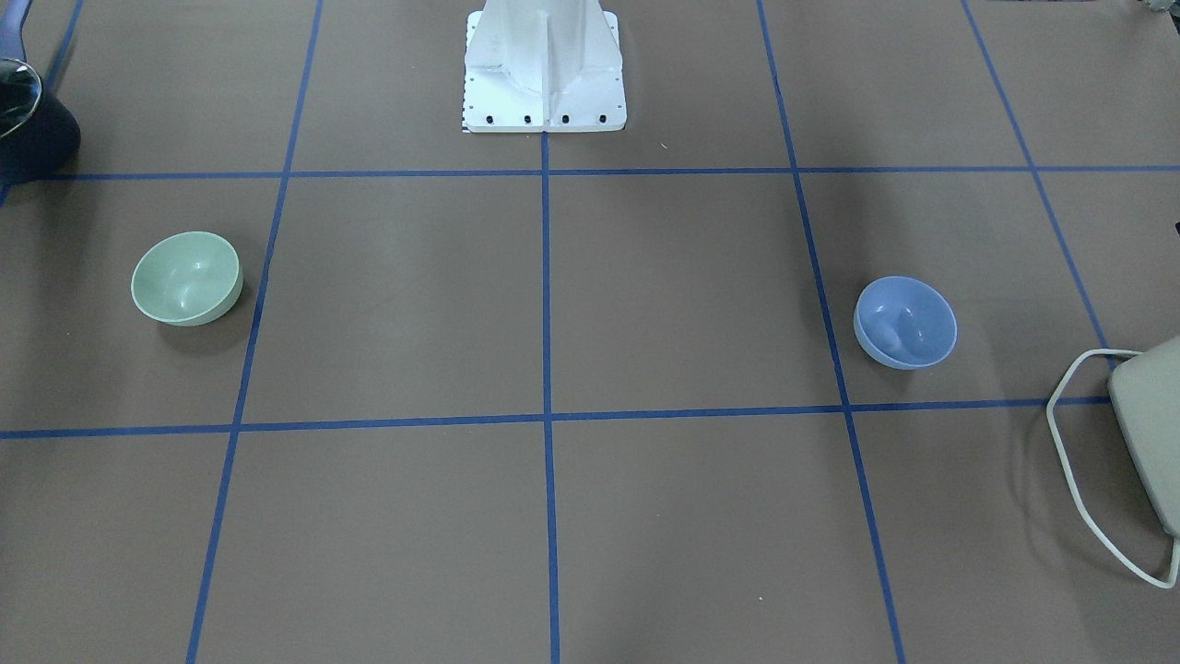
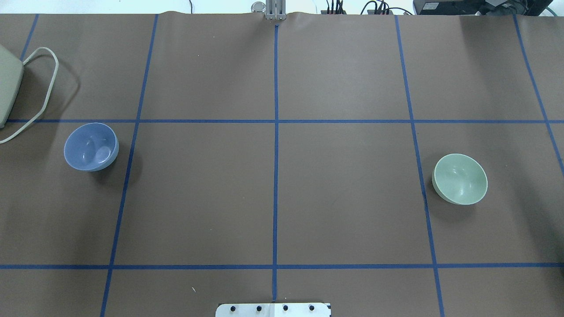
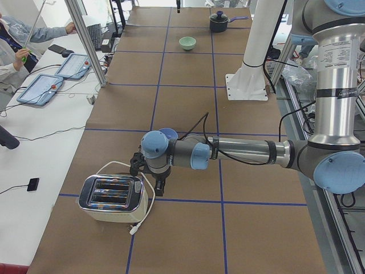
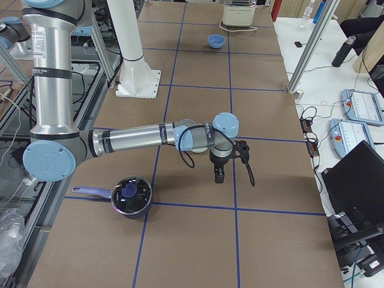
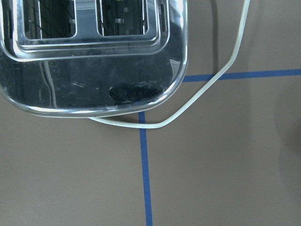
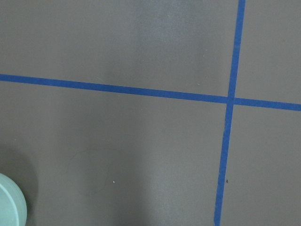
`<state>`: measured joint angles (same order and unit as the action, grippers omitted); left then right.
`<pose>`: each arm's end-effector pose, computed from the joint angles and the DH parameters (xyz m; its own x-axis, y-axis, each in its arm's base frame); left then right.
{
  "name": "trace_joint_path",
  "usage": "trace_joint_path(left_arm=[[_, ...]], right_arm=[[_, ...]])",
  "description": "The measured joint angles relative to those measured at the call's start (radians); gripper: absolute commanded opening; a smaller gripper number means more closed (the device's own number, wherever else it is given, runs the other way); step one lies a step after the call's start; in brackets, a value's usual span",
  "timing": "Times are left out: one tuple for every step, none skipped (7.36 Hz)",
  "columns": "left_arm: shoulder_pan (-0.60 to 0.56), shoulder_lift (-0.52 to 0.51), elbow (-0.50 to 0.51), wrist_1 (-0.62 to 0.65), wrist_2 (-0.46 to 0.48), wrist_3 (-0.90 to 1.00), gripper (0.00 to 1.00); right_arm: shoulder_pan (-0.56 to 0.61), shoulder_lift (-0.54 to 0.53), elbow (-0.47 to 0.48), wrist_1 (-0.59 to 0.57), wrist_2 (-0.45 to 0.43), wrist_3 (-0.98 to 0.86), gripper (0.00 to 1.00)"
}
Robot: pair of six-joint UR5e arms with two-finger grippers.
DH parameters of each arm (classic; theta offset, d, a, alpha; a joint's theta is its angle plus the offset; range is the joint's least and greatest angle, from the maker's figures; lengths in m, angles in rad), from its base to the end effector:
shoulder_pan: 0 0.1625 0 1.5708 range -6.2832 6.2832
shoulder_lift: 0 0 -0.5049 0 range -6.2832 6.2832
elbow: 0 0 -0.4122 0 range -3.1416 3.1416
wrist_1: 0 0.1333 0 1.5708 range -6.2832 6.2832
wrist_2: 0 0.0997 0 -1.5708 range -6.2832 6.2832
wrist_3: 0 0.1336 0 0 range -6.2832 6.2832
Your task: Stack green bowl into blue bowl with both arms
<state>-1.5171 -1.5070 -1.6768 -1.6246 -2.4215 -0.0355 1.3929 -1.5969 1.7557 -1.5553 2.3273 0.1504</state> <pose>-0.0067 -0.4884 0.7271 0.6561 0.0720 -0.7512 -0.0302 0.9971 0.0692 -0.0491 -0.5082 0.6804 0.7130 -0.0978 0.6943 0.0682 0.9952 0.0702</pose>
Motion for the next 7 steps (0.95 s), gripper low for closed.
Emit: trace_joint_path(left_arm=[[0.000, 0.000, -0.001, 0.000, 0.000, -0.005, 0.99], [0.000, 0.000, -0.004, -0.001, -0.001, -0.014, 0.99], [0.000, -0.001, -0.005, -0.001, -0.001, -0.021, 0.99], [0.006, -0.005, -0.010, -0.002, -0.001, -0.050, 0.99], [0.031, -0.012, -0.030, -0.004, -0.001, -0.123, 0.99], [0.073, -0.018, -0.063, -0.006, -0.001, -0.211, 0.99], [0.118, -0.026, -0.093, -0.011, -0.003, -0.296, 0.99]], right_arm=[[0.000, 0.000, 0.003, 0.000, 0.001, 0.000, 1.00], [0.001, -0.001, 0.010, 0.000, 0.004, 0.001, 1.00], [0.001, -0.001, 0.015, 0.000, 0.004, 0.000, 1.00], [0.001, -0.001, 0.017, 0.000, 0.004, 0.000, 1.00], [0.000, 0.000, 0.018, 0.000, 0.004, -0.001, 1.00], [0.000, 0.000, 0.019, 0.000, 0.006, -0.001, 1.00], [0.000, 0.000, 0.019, 0.001, 0.008, -0.001, 1.00]])
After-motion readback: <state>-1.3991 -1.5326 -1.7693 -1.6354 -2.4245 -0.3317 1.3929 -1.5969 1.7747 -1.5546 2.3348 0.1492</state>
